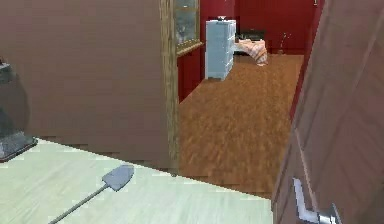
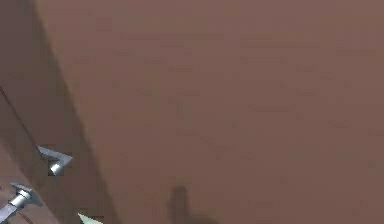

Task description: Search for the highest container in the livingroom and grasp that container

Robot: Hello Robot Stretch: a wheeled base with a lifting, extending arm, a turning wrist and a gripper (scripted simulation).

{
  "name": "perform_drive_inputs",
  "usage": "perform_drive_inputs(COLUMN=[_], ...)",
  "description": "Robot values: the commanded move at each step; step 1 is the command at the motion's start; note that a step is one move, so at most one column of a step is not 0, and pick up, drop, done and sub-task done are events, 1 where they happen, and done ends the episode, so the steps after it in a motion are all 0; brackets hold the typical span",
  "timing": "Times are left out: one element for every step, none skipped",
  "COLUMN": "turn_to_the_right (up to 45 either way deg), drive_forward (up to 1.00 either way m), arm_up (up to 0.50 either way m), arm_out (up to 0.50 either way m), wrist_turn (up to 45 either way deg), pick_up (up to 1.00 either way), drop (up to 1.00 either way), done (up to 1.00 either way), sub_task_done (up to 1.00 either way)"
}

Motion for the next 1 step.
perform_drive_inputs(turn_to_the_right=[0.0], drive_forward=[0.8], arm_up=[0.0], arm_out=[0.0], wrist_turn=[0.0], pick_up=[0.0], drop=[0.0], done=[0.0], sub_task_done=[0.0])
